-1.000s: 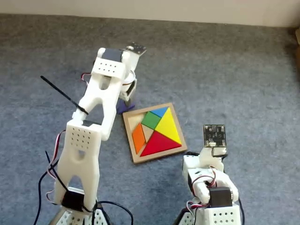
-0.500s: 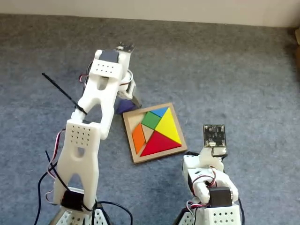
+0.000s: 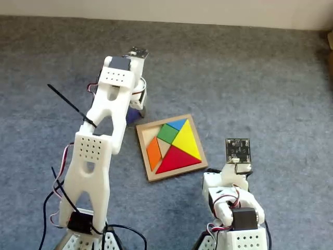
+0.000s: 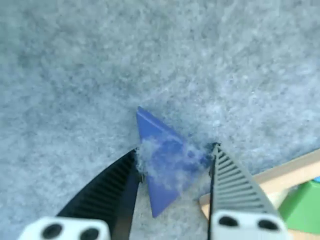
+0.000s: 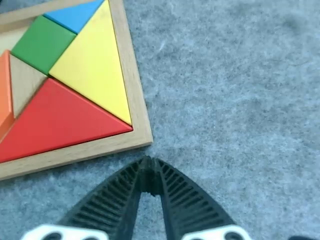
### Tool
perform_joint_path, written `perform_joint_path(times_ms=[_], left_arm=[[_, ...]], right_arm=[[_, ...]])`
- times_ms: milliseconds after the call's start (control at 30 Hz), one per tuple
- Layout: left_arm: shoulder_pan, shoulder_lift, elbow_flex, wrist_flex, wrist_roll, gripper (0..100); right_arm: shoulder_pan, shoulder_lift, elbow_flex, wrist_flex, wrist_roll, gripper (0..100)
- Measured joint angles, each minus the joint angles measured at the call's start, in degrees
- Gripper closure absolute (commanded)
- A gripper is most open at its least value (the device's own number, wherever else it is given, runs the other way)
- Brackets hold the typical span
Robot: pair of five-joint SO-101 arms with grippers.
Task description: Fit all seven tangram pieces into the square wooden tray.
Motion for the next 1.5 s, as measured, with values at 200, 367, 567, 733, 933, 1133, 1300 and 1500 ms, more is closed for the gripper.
perform_joint_path(times_ms=[200,367,567,733,933,1133,1300,1500], left_arm=[[1.9,0.2,-8.1,4.7,-0.2,89],[4.2,0.2,-8.5,5.4,-0.2,89],[7.2,-2.1,-4.6,5.4,-0.1,89],[11.1,-13.5,8.4,5.4,0.0,89],[15.3,-23.6,21.5,5.4,0.0,88],[15.9,-24.1,27.0,2.9,0.1,71],[15.5,-24.2,27.0,3.0,0.1,74],[15.4,-24.2,27.6,3.0,0.1,75]], right_arm=[[0.0,0.0,0.0,0.0,0.0,99.5],[0.0,0.0,0.0,0.0,0.0,99.5],[0.0,0.0,0.0,0.0,0.0,99.5],[0.0,0.0,0.0,0.0,0.0,99.5],[0.0,0.0,0.0,0.0,0.0,99.5],[0.0,0.0,0.0,0.0,0.0,99.5],[0.0,0.0,0.0,0.0,0.0,99.5],[0.0,0.0,0.0,0.0,0.0,99.5]])
